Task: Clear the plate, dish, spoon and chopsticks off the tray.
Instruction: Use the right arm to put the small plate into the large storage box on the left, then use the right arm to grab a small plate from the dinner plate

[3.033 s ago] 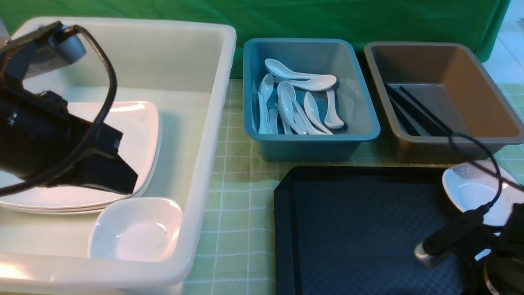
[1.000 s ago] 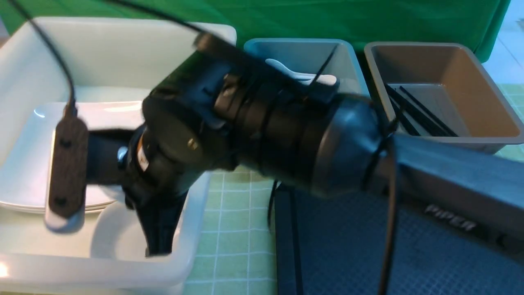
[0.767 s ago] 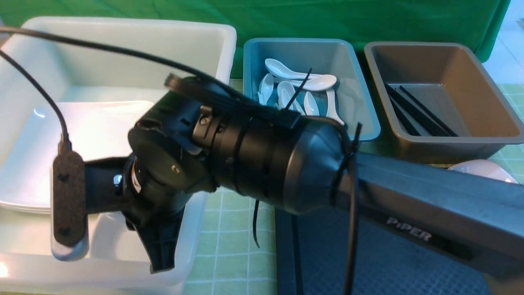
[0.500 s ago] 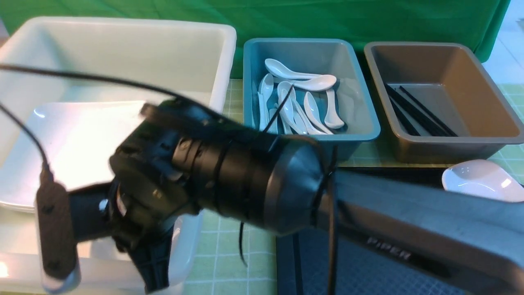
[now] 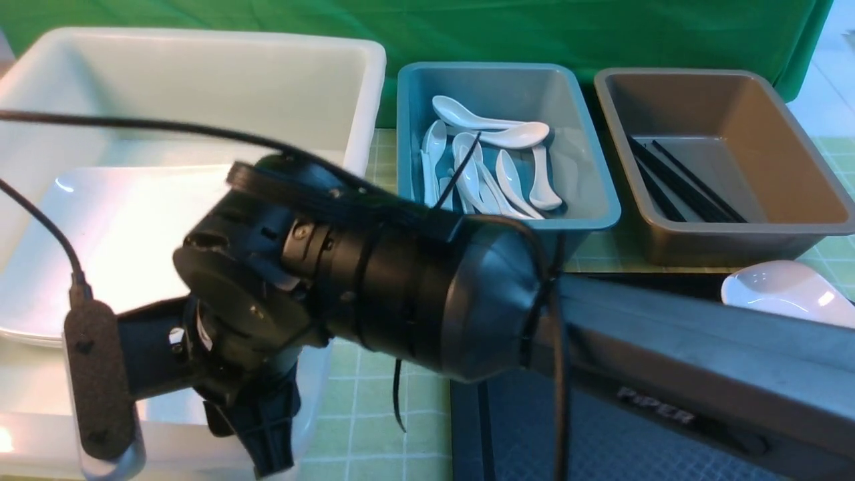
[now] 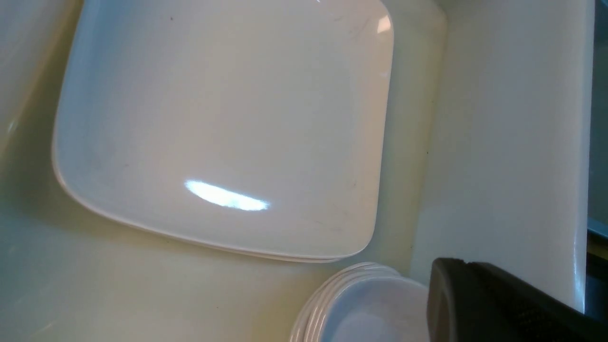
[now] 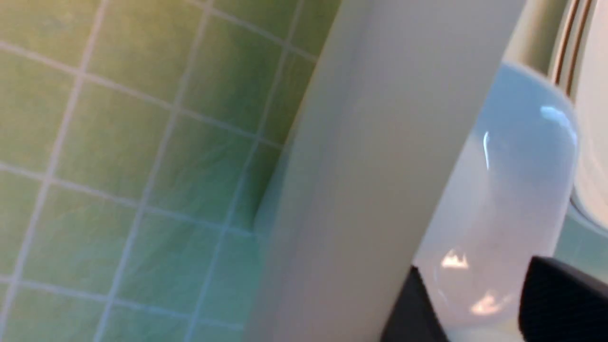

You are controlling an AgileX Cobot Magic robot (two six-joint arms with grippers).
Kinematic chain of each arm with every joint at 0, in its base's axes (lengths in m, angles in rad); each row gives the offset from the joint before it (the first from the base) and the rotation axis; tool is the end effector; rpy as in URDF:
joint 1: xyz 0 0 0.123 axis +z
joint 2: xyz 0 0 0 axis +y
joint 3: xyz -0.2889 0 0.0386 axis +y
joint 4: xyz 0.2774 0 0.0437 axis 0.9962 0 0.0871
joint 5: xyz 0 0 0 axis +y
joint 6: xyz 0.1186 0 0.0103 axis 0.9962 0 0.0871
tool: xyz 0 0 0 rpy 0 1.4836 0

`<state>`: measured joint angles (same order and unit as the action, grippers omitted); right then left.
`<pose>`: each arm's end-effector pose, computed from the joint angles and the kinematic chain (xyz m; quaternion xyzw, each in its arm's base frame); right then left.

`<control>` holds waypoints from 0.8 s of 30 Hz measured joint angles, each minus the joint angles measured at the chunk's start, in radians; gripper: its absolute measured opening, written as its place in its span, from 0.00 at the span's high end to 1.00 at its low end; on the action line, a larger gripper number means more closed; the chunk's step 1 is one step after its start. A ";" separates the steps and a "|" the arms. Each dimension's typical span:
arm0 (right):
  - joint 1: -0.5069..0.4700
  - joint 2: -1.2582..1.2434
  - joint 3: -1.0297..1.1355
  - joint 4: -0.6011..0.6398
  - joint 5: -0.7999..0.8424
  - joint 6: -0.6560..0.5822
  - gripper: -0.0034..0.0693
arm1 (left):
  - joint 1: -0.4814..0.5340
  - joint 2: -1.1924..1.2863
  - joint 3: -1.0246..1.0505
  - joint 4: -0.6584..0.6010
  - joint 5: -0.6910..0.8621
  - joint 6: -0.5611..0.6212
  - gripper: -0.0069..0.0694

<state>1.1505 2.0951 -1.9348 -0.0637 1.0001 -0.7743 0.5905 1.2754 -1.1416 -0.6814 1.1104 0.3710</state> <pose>0.2162 0.4682 0.2482 -0.8007 0.5454 0.0163 0.2474 0.2721 0.1015 0.3317 -0.1843 0.9077 -0.1973 0.3213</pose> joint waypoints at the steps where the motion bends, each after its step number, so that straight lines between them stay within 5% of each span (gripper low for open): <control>1: 0.002 -0.008 -0.008 0.000 0.025 0.000 0.49 | 0.000 0.000 0.000 0.000 0.000 0.000 0.92; 8: 0.005 -0.088 -0.117 -0.089 0.179 0.104 0.52 | 0.000 0.000 0.000 0.007 0.002 0.000 0.92; 15: -0.056 -0.271 -0.147 -0.386 0.202 0.392 0.91 | 0.000 0.000 0.000 0.007 0.003 0.001 0.92; 18: -0.155 -0.380 -0.124 -0.374 0.201 0.504 0.95 | 0.000 0.000 0.000 0.009 0.005 0.001 0.92; 24: -0.523 -0.661 0.177 -0.153 0.205 0.654 0.95 | 0.000 0.000 0.000 0.011 0.005 0.001 0.92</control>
<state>0.6273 1.4338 -1.7577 -0.2169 1.2052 -0.1205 0.5905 1.2754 -1.1416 -0.6707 1.1150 0.3719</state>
